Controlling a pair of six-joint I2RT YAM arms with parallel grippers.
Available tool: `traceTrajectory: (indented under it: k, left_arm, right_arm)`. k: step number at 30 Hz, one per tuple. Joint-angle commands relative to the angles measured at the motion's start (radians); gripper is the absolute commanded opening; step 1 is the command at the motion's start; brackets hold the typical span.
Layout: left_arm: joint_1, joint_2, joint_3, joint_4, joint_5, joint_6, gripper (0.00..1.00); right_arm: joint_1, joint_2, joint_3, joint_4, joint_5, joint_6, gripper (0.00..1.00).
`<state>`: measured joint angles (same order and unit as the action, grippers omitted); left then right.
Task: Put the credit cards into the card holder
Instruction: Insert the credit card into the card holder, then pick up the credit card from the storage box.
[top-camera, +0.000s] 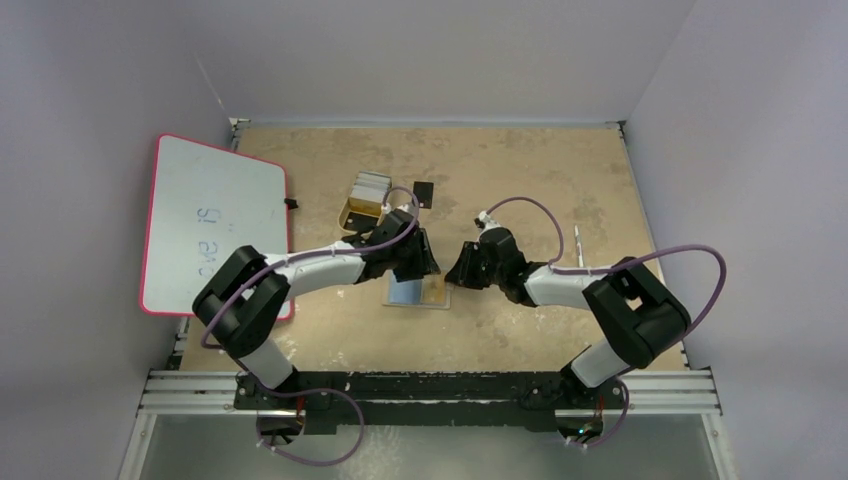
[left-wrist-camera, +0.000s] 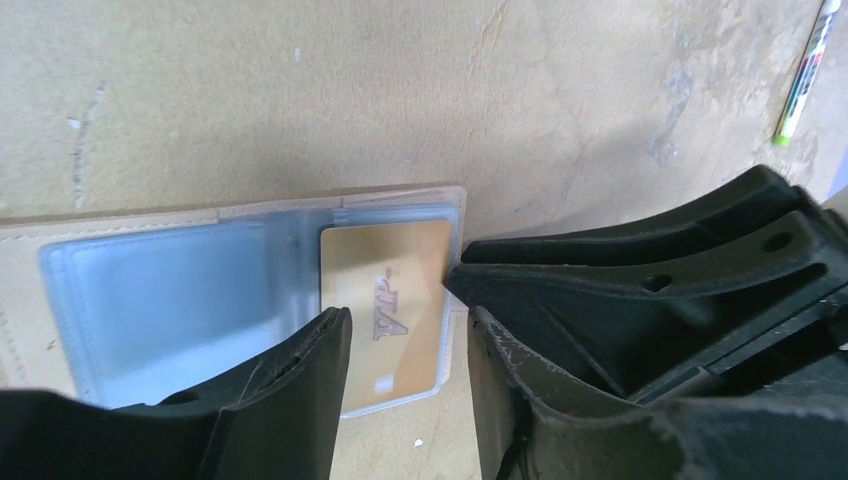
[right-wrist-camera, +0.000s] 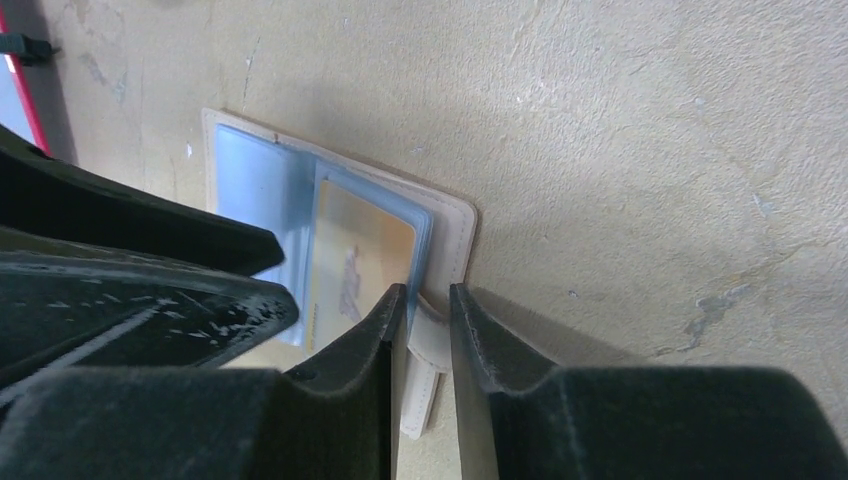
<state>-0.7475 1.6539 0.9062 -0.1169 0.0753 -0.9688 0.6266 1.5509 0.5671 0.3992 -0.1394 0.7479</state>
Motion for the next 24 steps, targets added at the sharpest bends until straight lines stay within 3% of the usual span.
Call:
traceTrajectory:
  k: [1,5,8,12,15,24]
  left_arm:
    - [0.001,-0.085,0.042,-0.052,-0.154,-0.005,0.5]
    - [0.04,-0.136,0.075,-0.127,-0.274,-0.01,0.56]
    - [0.128,-0.147,0.139,-0.206,-0.34,-0.005,0.62]
    - [0.238,-0.13,0.216,-0.293,-0.491,-0.041,0.62]
    - [0.283,-0.139,0.215,-0.262,-0.579,-0.092,0.61]
    - [0.35,-0.104,0.213,-0.096,-0.544,-0.332,0.52]
  right_arm:
    - [0.005,-0.052,-0.004,-0.013,0.028,-0.003,0.25]
    - [0.007,-0.082,-0.005,-0.022,0.031,-0.01,0.26]
    - [0.005,-0.1,-0.005,-0.032,0.03,-0.021,0.27]
    - [0.006,-0.123,-0.006,-0.035,0.032,-0.028,0.27]
    - [0.006,-0.134,-0.001,-0.041,0.03,-0.03,0.27]
    - [0.006,-0.146,0.006,-0.046,0.031,-0.028,0.27]
